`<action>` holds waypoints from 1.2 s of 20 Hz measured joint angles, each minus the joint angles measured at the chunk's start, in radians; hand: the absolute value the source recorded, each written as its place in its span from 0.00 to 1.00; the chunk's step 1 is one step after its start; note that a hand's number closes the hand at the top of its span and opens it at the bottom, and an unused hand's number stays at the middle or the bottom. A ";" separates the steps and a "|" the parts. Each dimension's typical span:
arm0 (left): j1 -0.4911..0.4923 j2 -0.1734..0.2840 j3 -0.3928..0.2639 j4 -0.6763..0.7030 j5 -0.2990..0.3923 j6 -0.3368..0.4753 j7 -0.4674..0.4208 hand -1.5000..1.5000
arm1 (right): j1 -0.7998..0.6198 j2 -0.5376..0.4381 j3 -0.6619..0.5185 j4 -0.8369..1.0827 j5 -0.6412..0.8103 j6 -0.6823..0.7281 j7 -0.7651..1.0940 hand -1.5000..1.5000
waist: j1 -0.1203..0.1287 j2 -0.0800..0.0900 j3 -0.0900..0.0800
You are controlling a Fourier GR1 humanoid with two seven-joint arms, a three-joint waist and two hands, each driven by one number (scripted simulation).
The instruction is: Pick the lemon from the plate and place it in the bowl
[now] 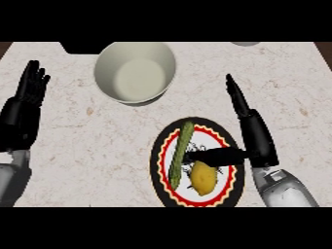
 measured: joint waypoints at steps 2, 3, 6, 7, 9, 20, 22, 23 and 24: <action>0.004 0.011 0.027 0.008 0.023 -0.011 0.005 0.50 | 0.001 0.049 0.070 -0.032 0.125 -0.103 0.022 0.00 | -0.004 0.001 0.000; 0.008 0.015 0.039 0.011 0.031 -0.016 0.004 0.50 | 0.006 0.069 0.110 -0.047 0.192 -0.147 0.047 0.00 | -0.007 0.002 0.000; 0.015 0.027 0.064 0.015 0.047 -0.023 0.012 0.50 | 0.021 0.101 0.225 -0.088 0.392 -0.217 0.173 0.00 | -0.018 0.002 0.001; 0.016 0.030 0.072 0.015 0.050 -0.022 0.014 0.50 | 0.027 0.099 0.254 -0.106 0.454 -0.218 0.222 0.00 | -0.024 0.000 0.000; 0.020 0.042 0.089 0.014 0.060 -0.029 0.019 0.50 | 0.026 0.089 0.283 -0.136 0.567 -0.195 0.335 0.00 | -0.032 -0.001 0.000; 0.035 0.051 0.106 -0.002 0.071 -0.045 0.025 0.50 | -0.029 0.066 0.358 -0.382 0.744 0.338 0.937 0.00 | -0.035 0.003 0.001; 0.034 0.048 0.107 -0.001 0.068 -0.044 0.018 0.50 | -0.033 0.070 0.362 -0.430 0.707 0.430 0.985 0.00 | -0.032 0.007 0.001; 0.035 0.049 0.109 -0.003 0.068 -0.046 0.017 0.50 | -0.036 0.073 0.364 -0.445 0.689 0.467 1.004 0.00 | -0.028 0.008 0.001; 0.038 0.050 0.112 -0.006 0.073 -0.053 0.016 0.50 | -0.033 0.072 0.368 -0.454 0.669 0.498 1.017 0.00 | -0.024 0.009 0.001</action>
